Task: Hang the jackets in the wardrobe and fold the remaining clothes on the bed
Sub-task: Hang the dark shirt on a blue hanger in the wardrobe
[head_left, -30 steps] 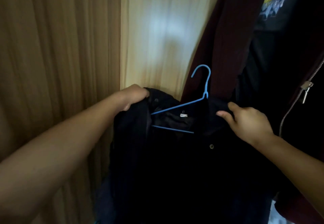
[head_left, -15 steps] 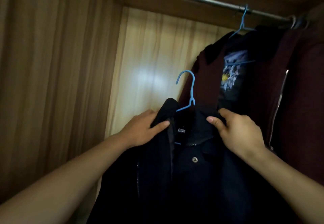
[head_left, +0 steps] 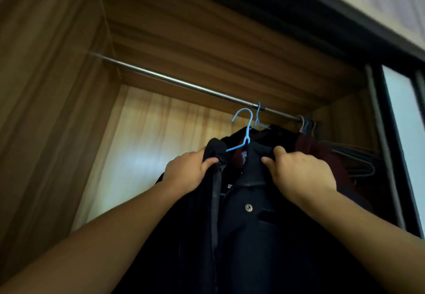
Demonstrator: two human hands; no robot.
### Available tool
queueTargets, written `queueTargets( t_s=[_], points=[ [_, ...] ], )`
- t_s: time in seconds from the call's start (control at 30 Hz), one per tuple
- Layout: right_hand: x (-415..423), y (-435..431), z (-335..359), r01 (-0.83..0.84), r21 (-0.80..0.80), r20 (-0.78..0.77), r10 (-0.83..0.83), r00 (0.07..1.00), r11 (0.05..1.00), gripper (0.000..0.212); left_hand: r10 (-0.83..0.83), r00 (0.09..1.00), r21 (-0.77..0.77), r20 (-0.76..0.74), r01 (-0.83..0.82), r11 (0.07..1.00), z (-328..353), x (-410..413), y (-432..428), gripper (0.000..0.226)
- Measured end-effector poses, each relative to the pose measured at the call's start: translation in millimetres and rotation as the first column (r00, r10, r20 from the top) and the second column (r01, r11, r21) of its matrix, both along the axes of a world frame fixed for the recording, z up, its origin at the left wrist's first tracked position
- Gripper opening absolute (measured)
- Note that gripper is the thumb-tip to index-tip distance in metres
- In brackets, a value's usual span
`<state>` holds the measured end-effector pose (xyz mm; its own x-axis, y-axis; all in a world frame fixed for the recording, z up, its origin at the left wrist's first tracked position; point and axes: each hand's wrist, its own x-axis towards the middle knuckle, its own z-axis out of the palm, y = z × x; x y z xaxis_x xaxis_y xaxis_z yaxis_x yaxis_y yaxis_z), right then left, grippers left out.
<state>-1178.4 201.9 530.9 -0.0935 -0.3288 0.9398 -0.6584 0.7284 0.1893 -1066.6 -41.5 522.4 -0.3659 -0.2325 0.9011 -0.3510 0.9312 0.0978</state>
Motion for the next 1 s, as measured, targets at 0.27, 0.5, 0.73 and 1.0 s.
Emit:
queueTargets(
  t_s=[0.27,0.5,0.73,1.0],
  points=[
    [-37.1,-0.7,74.1,0.068,0.010,-0.029,-0.068,0.997,0.998,0.030,-0.054,0.997,0.056,-0.059,0.057,0.997,60.8,-64.4,-3.1,0.050],
    [-72.1,-19.4,140.0,0.101,-0.021,-0.111,-0.103,0.988,0.995,0.038,-0.049,0.991,0.137,-0.122,0.066,0.988,122.5,-111.1,-15.2,0.053],
    [-83.9,-56.3,186.7,0.109,0.019,-0.137,-0.105,0.985,0.994,0.037,-0.020,0.976,0.151,-0.217,0.054,0.987,164.8,-134.2,-49.1,0.046],
    [-95.7,-96.0,177.7,0.086,0.033,-0.164,-0.080,0.983,0.996,0.039,-0.041,0.978,0.243,-0.203,0.091,0.966,158.6,-135.6,-78.5,0.042]
  ],
)
